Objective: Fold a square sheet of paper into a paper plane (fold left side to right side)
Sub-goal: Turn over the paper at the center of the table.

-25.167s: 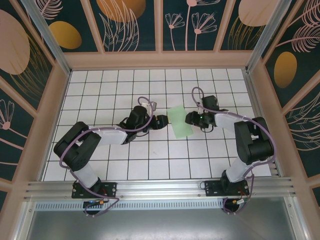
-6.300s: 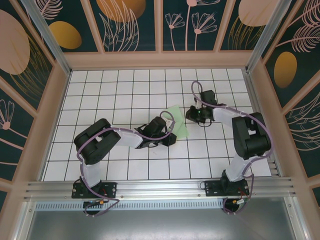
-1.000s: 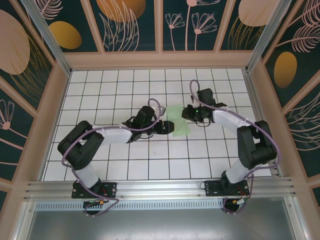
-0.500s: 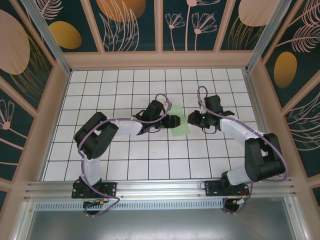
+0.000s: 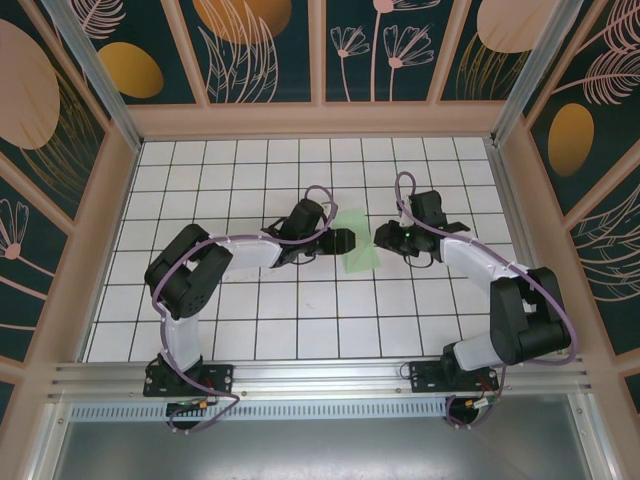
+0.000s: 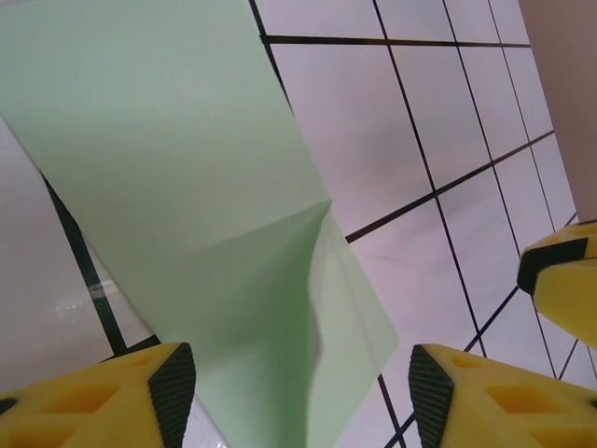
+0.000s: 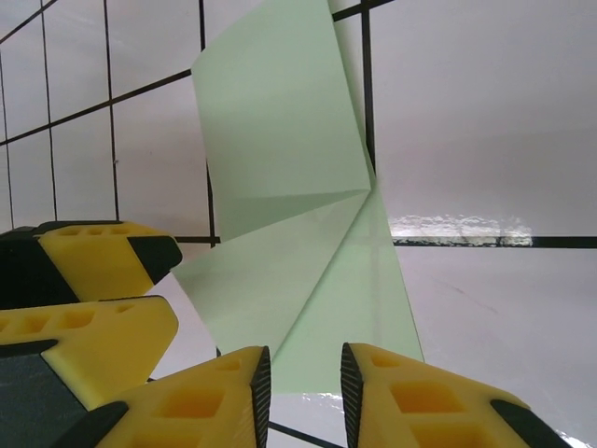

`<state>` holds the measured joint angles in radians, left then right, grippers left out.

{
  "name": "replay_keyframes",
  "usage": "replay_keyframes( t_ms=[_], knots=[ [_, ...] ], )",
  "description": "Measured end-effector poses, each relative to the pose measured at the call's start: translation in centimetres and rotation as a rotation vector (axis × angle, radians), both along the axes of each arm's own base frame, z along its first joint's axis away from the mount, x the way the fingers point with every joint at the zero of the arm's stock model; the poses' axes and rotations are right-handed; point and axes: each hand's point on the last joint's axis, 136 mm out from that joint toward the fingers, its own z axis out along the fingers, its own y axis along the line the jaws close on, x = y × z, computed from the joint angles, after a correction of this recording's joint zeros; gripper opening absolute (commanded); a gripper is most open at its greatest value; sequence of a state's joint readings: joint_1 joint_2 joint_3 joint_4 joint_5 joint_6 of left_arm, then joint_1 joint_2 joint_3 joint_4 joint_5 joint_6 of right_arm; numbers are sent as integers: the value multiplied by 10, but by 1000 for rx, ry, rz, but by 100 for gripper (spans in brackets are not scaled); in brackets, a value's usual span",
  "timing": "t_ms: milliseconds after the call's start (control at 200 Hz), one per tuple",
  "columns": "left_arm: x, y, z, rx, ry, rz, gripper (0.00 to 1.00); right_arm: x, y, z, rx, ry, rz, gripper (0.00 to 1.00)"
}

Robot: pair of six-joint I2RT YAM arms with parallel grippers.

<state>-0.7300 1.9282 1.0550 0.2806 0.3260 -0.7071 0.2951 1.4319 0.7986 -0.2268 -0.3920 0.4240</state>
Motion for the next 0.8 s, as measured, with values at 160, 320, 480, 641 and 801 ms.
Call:
replay_keyframes(
  t_ms=[160, 320, 480, 641, 801],
  knots=[
    [-1, -7, -1, -21, 14, -28, 48, -2, 2, -2, 14, 2, 8, 32],
    [3, -11, -9, -11, 20, -33, 36, -3, 5, -2, 36, 4, 17, 35],
    [4, -10, -12, -3, 14, -32, 16, -2, 10, -4, 63, 3, 33, 37],
    [-3, -3, -8, 1, 6, -26, 11, -1, 14, -13, 111, 21, 42, 42],
    [-4, 2, 2, -6, -17, -13, 11, 2, 19, -17, 161, 23, 59, 44]
  ],
)
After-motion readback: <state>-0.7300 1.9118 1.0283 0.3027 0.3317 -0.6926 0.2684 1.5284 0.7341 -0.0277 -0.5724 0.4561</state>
